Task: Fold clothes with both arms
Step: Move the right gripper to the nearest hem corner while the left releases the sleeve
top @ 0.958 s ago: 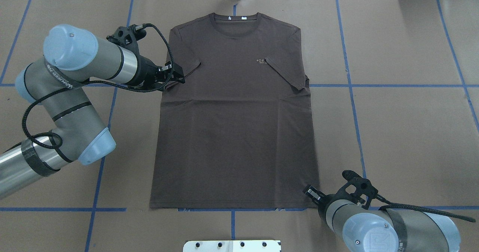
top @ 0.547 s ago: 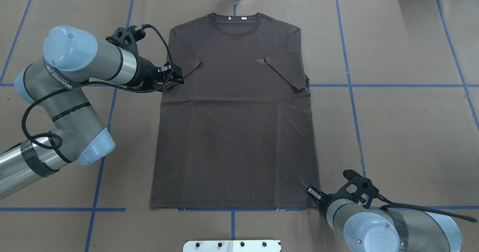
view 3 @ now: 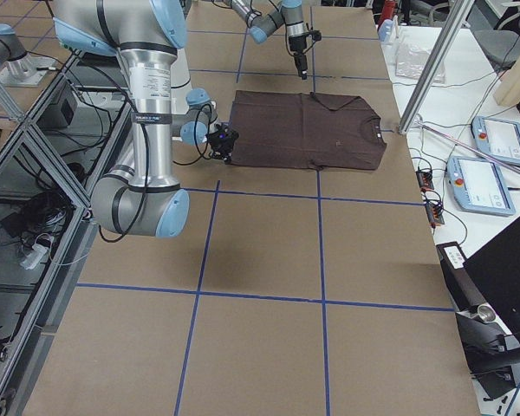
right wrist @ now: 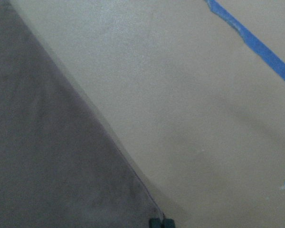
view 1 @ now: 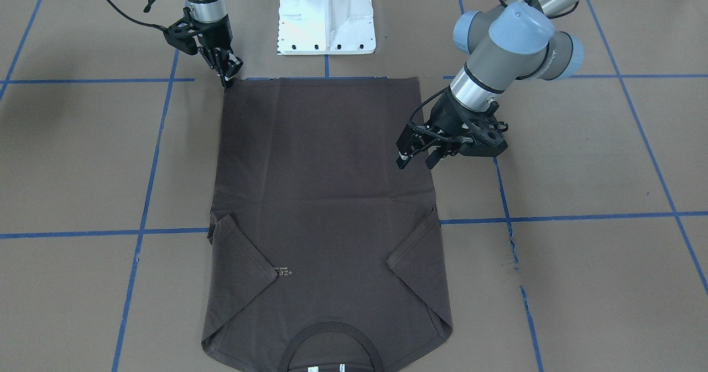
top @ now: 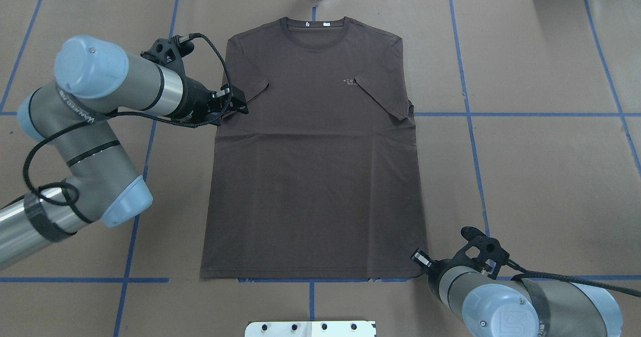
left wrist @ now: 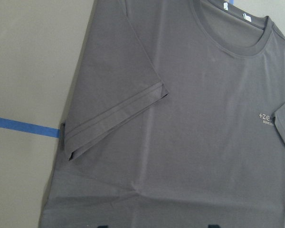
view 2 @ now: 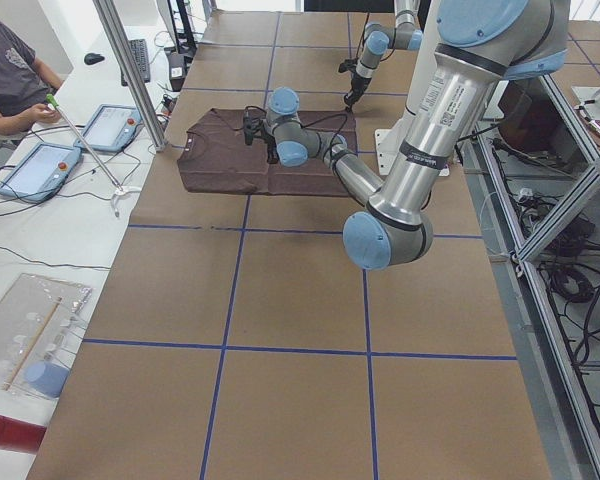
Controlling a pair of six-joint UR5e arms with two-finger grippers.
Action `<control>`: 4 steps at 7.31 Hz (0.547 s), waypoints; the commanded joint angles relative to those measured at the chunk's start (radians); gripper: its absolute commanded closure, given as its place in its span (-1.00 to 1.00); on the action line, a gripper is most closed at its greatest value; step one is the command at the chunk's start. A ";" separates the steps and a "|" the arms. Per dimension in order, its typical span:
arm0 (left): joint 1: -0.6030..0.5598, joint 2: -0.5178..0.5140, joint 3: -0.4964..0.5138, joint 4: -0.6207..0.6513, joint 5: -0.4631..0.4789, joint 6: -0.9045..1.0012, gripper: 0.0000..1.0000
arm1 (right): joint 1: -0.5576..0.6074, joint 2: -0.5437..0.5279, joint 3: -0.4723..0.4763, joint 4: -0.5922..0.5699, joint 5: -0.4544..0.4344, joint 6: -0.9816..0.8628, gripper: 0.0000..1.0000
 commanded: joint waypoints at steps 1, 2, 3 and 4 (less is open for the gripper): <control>0.136 0.169 -0.250 0.100 0.153 -0.084 -0.51 | 0.009 0.001 0.050 -0.051 0.042 -0.003 1.00; 0.260 0.227 -0.357 0.216 0.287 -0.157 -0.50 | 0.019 0.001 0.052 -0.052 0.053 -0.003 1.00; 0.386 0.271 -0.376 0.258 0.425 -0.274 -0.45 | 0.020 0.004 0.052 -0.052 0.053 -0.005 1.00; 0.452 0.299 -0.364 0.262 0.485 -0.317 -0.41 | 0.022 0.006 0.052 -0.052 0.053 -0.005 1.00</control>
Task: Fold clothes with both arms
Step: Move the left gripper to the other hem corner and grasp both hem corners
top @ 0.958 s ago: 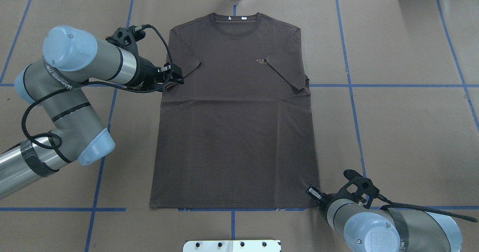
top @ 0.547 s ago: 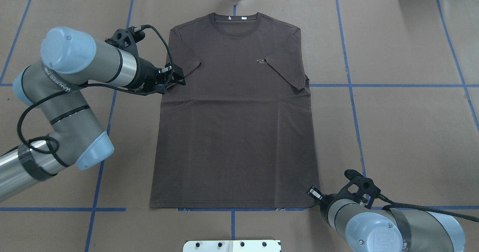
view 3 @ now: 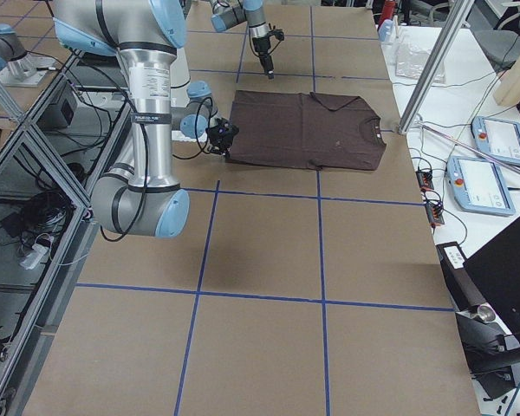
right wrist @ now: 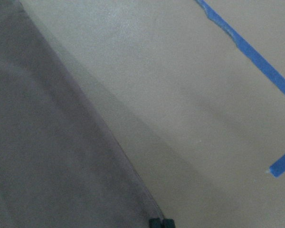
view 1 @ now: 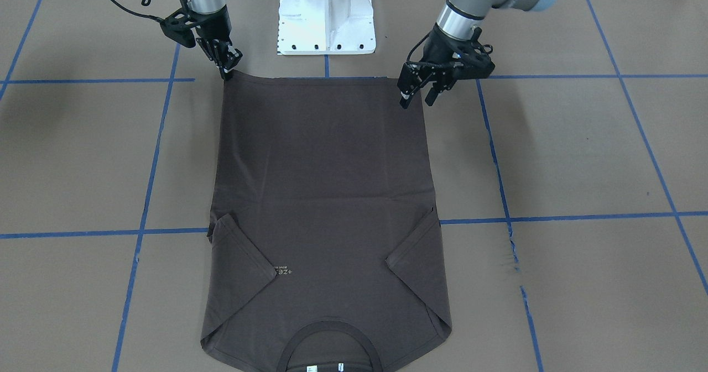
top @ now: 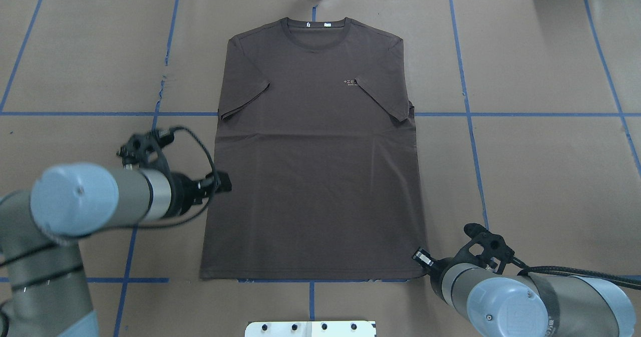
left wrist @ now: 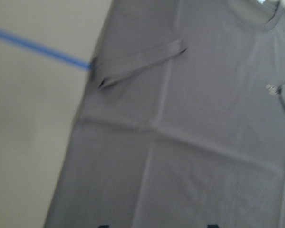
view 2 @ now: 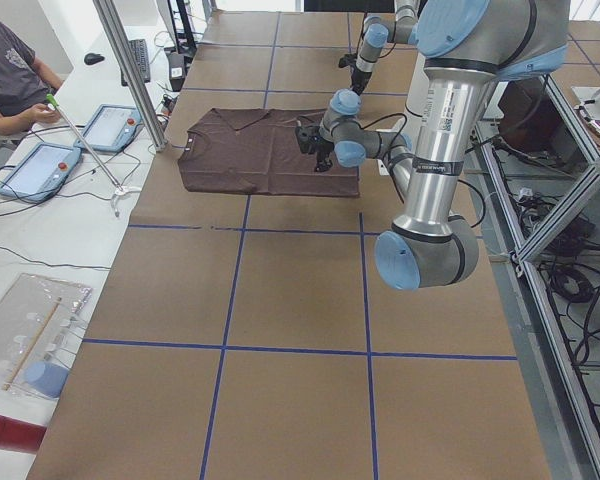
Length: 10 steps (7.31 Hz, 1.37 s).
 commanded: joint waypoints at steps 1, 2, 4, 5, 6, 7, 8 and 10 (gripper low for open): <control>0.150 0.051 0.011 0.036 0.120 -0.109 -0.36 | 0.006 0.001 0.002 -0.001 0.003 -0.001 1.00; 0.164 0.047 0.032 0.042 0.117 -0.112 -0.32 | 0.006 0.001 0.002 -0.001 0.003 -0.001 1.00; 0.222 0.050 0.033 0.083 0.117 -0.148 -0.27 | 0.006 0.001 0.002 -0.001 0.003 -0.002 1.00; 0.232 0.051 0.033 0.084 0.111 -0.149 -0.27 | 0.006 0.001 0.002 -0.001 0.003 -0.002 1.00; 0.245 0.054 0.033 0.087 0.111 -0.157 -0.27 | 0.006 0.001 0.002 -0.001 0.003 -0.002 1.00; 0.252 0.056 0.034 0.087 0.111 -0.169 -0.27 | 0.008 -0.001 0.003 -0.001 0.003 -0.002 1.00; 0.253 0.056 0.034 0.087 0.111 -0.171 -0.24 | 0.009 -0.005 0.009 -0.001 0.003 -0.002 1.00; 0.253 0.058 0.037 0.091 0.111 -0.171 0.05 | 0.008 -0.006 0.009 -0.001 0.003 -0.002 1.00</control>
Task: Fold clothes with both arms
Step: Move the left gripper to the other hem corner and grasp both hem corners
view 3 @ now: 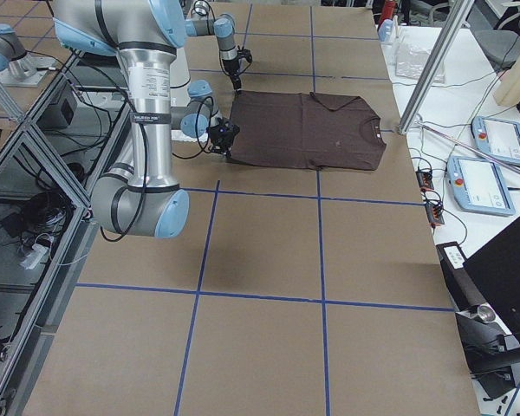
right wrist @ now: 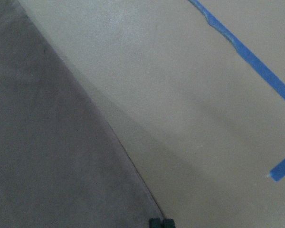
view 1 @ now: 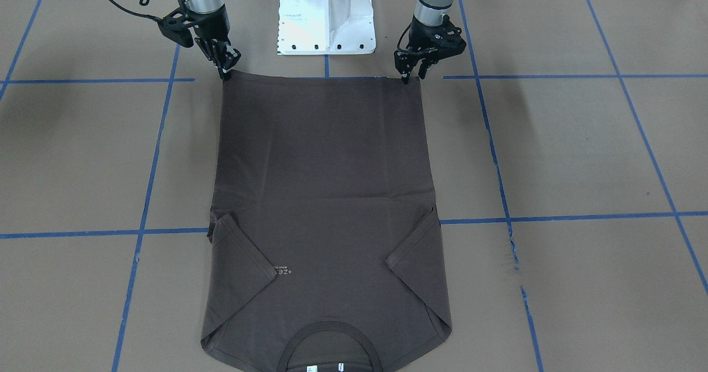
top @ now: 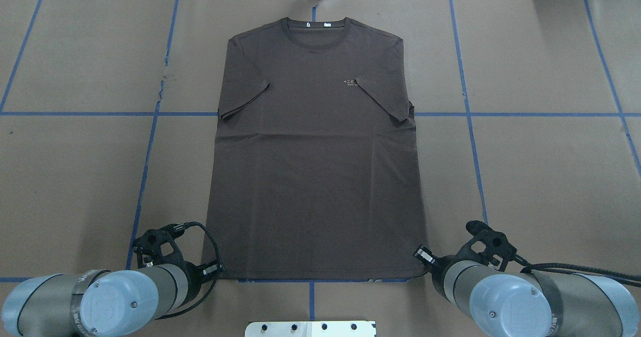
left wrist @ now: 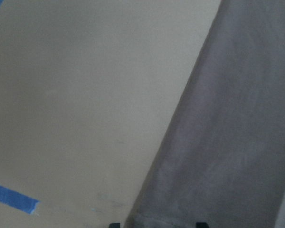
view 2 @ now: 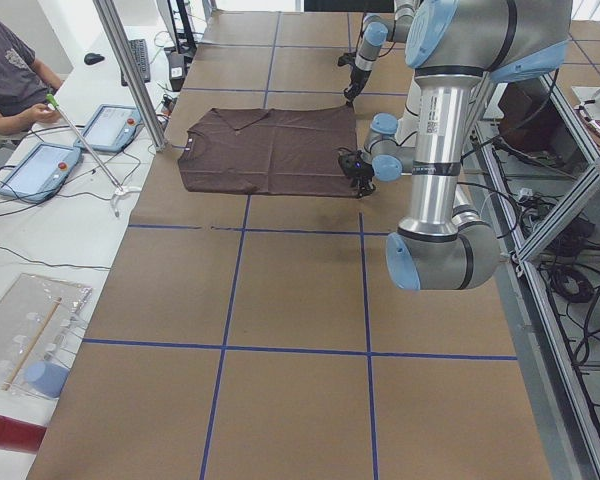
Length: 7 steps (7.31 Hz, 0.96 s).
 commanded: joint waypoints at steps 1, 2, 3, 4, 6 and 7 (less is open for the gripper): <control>-0.001 0.003 0.002 0.004 0.000 -0.006 0.52 | 0.001 -0.004 0.002 0.000 0.000 0.000 1.00; 0.001 0.004 0.002 0.012 0.000 -0.007 1.00 | 0.001 -0.004 0.002 0.000 0.000 0.000 1.00; -0.001 0.003 -0.016 0.050 -0.002 -0.006 1.00 | 0.001 -0.002 0.002 0.000 0.000 0.000 1.00; -0.002 0.001 -0.059 0.090 -0.005 -0.004 1.00 | 0.001 -0.002 0.004 0.000 0.000 0.000 1.00; 0.001 0.000 -0.142 0.130 -0.038 -0.006 1.00 | -0.012 -0.011 0.041 -0.003 0.000 0.000 1.00; 0.021 0.003 -0.223 0.180 -0.063 -0.006 1.00 | -0.063 -0.037 0.085 -0.003 0.002 0.002 1.00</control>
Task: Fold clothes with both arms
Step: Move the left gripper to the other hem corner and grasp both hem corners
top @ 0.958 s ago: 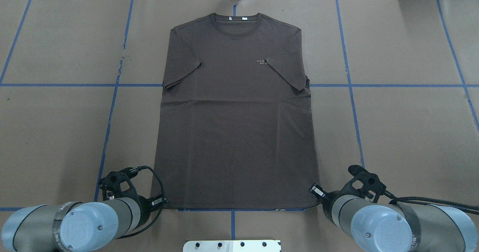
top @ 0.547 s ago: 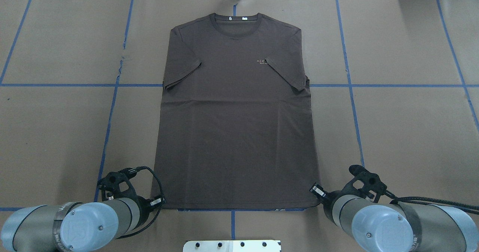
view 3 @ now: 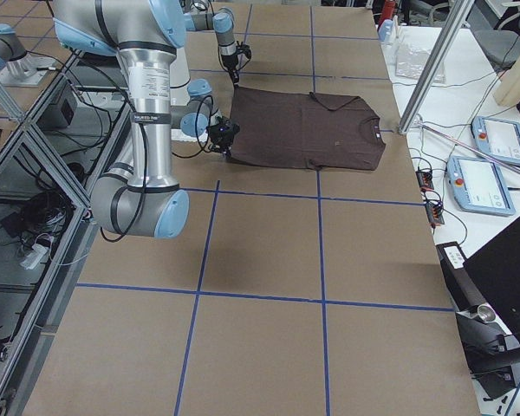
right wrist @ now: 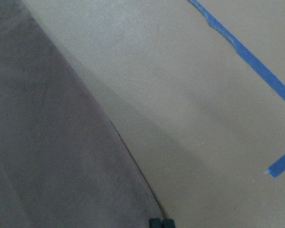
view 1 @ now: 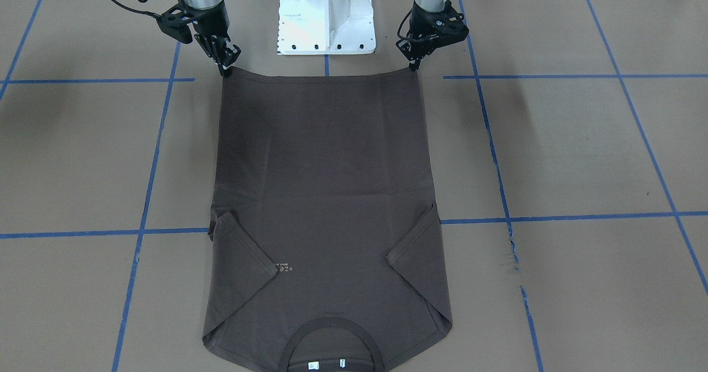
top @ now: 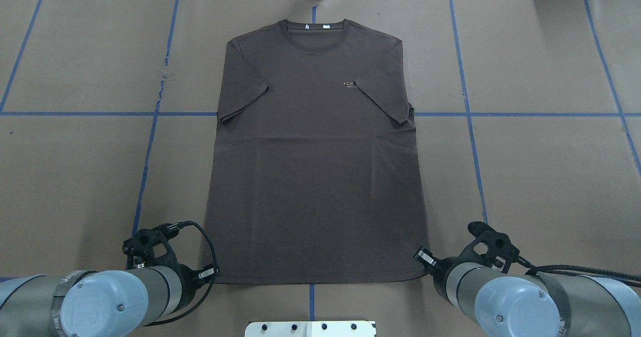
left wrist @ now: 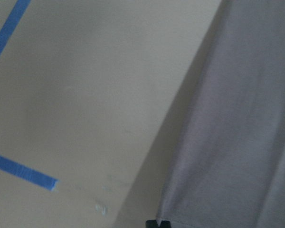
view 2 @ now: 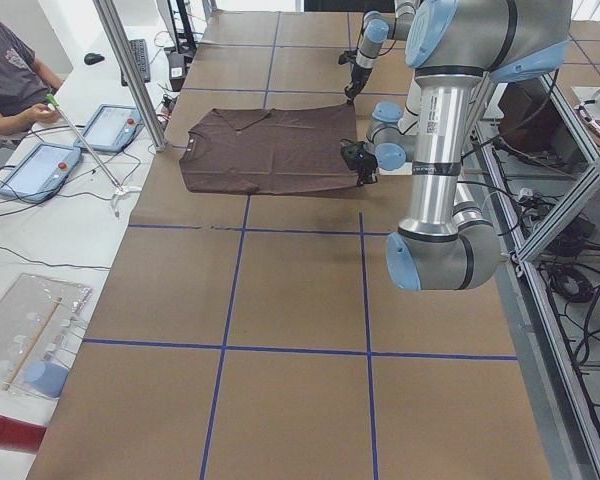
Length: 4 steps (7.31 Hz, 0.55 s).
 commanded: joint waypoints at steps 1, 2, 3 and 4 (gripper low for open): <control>0.027 -0.001 -0.143 0.091 -0.099 -0.020 1.00 | -0.098 -0.086 0.147 0.001 0.001 0.001 1.00; 0.017 -0.004 -0.166 0.093 -0.112 -0.083 1.00 | -0.092 -0.089 0.171 -0.001 -0.003 0.001 1.00; -0.009 -0.015 -0.160 0.095 -0.112 -0.067 1.00 | 0.006 -0.070 0.165 -0.001 0.000 -0.006 1.00; -0.116 -0.058 -0.156 0.095 -0.112 0.026 1.00 | 0.077 -0.006 0.125 -0.001 0.000 -0.085 1.00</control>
